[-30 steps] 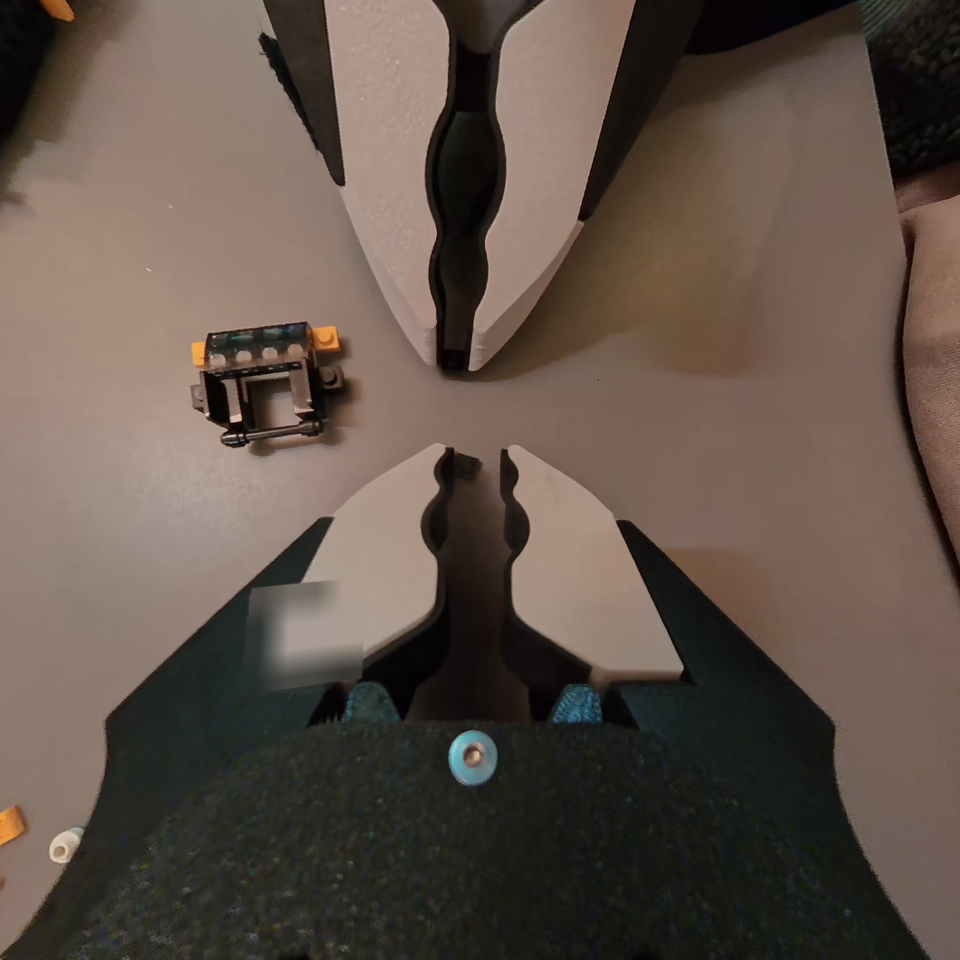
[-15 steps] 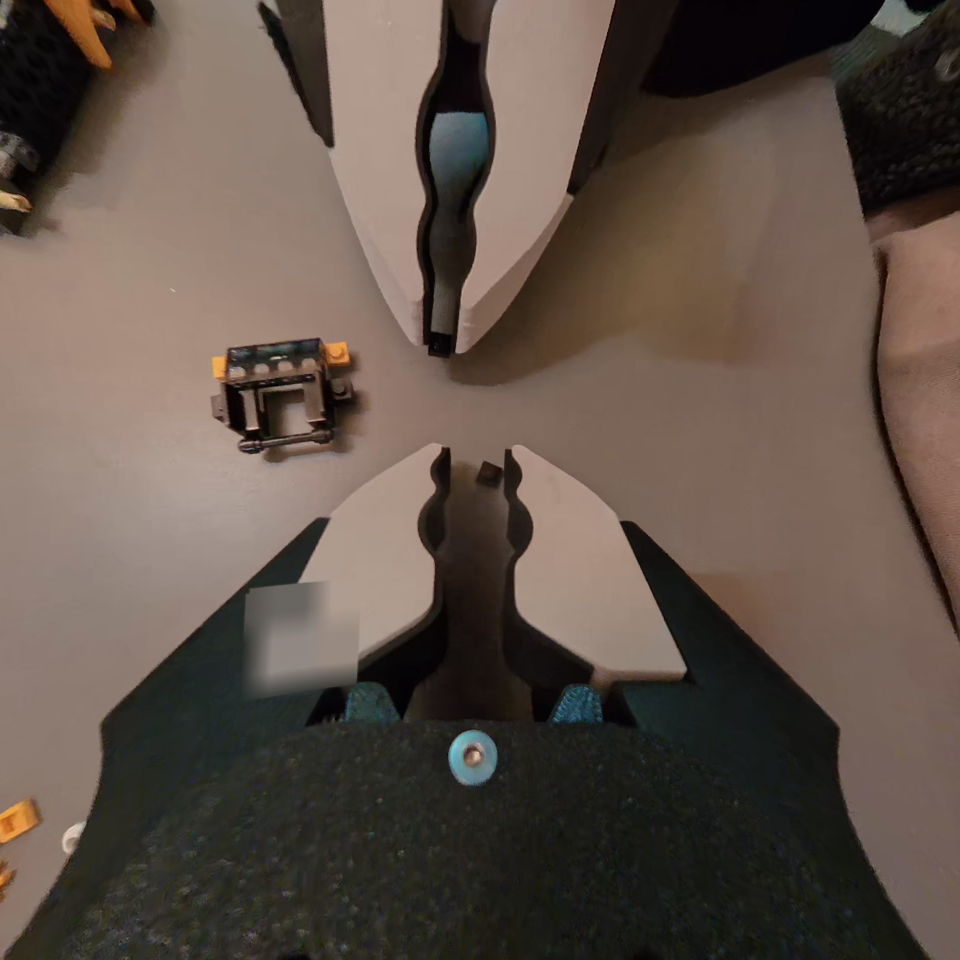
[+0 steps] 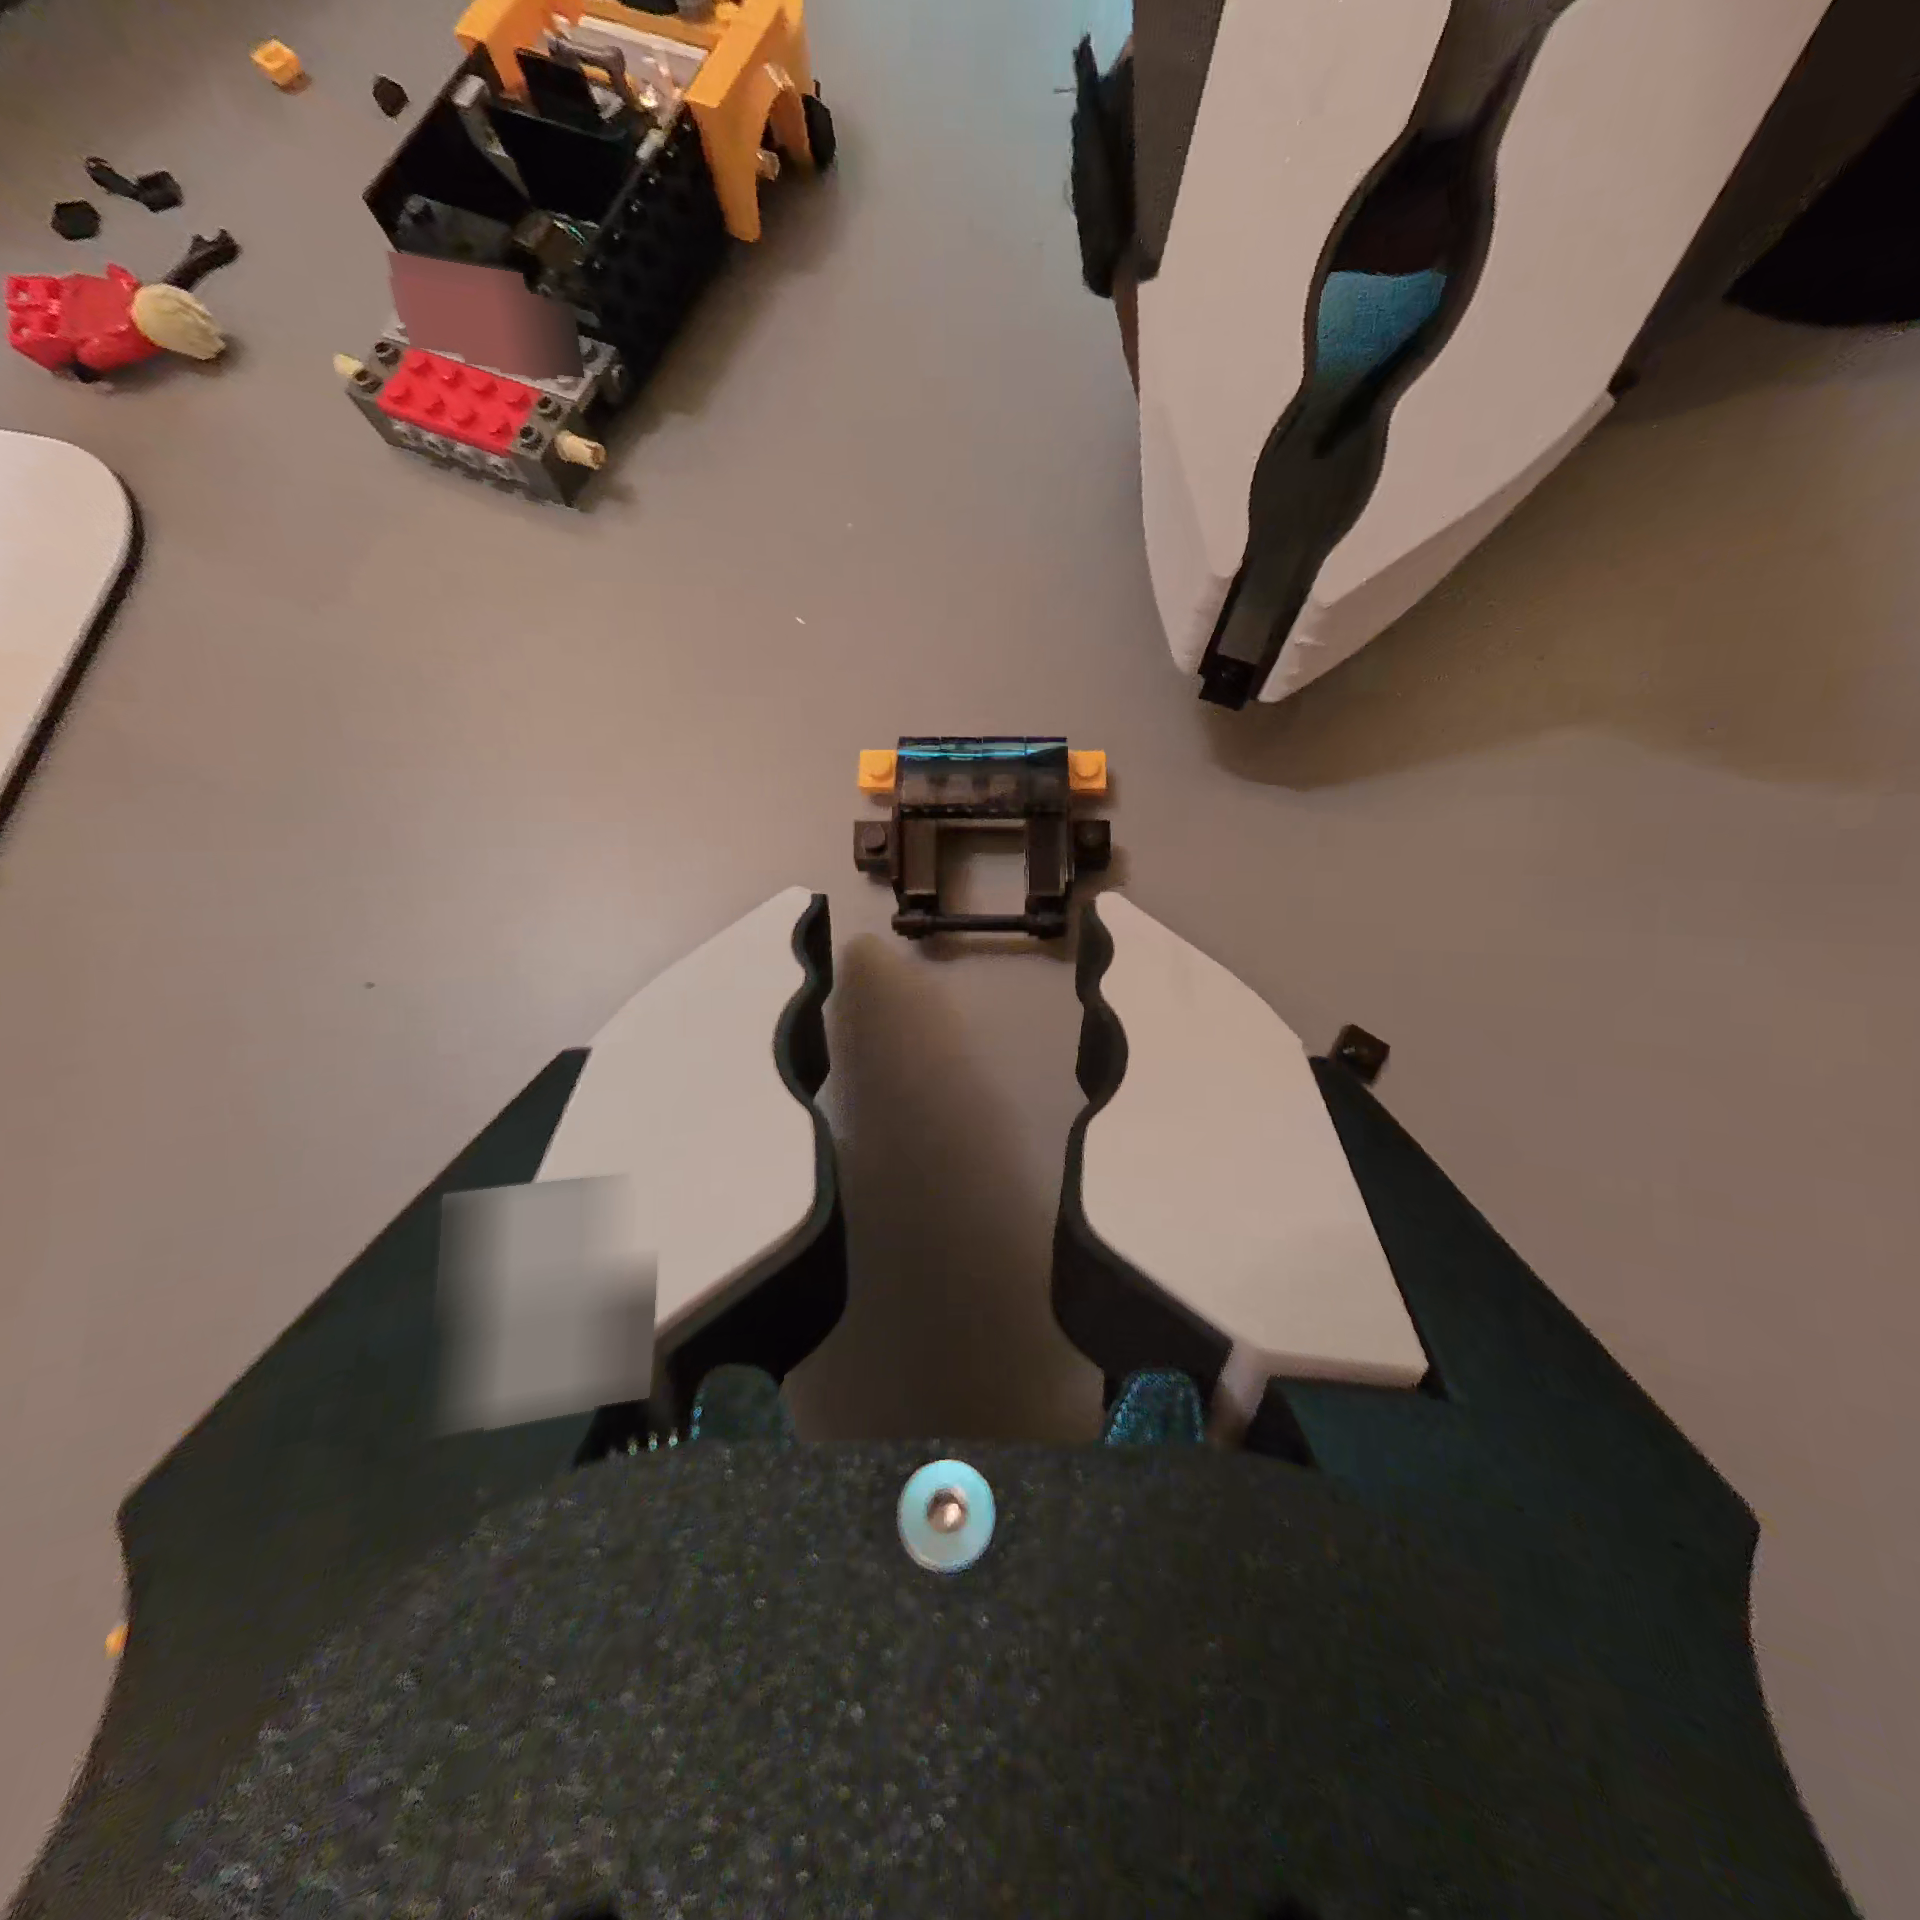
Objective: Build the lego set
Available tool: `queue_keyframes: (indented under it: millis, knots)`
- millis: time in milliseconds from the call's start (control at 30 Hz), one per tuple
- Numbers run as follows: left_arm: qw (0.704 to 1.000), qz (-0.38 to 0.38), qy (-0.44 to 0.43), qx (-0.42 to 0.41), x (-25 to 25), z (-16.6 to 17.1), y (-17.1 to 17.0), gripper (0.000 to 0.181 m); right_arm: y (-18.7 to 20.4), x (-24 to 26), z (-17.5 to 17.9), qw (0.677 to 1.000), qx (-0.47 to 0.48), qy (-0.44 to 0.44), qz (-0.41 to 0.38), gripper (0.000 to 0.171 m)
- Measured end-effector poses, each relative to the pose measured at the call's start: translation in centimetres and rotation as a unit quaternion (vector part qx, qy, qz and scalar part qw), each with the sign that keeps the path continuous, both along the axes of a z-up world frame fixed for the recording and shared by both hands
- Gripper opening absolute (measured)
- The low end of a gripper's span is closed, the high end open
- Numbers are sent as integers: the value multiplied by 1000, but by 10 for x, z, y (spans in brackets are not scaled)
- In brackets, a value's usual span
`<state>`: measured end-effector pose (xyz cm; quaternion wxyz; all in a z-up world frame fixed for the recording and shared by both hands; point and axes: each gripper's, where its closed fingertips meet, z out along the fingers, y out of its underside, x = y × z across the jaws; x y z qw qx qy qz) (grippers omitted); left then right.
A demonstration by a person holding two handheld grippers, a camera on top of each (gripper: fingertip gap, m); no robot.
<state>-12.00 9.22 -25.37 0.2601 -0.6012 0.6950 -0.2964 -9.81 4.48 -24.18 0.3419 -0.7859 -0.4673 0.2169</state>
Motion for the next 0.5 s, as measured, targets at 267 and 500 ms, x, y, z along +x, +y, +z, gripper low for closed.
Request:
queue_keyframes:
  millis: [267, 500]
  knots:
    - [999, -25, 23, 1, 5, -8, -10, 34, -1, 0, -1, 1000, 0, 0, 4, 8]
    - [998, -38, 33, 47, 3, -7, -22, 34, -3, 0, -1, 1000, 4, 0, 10, 8]
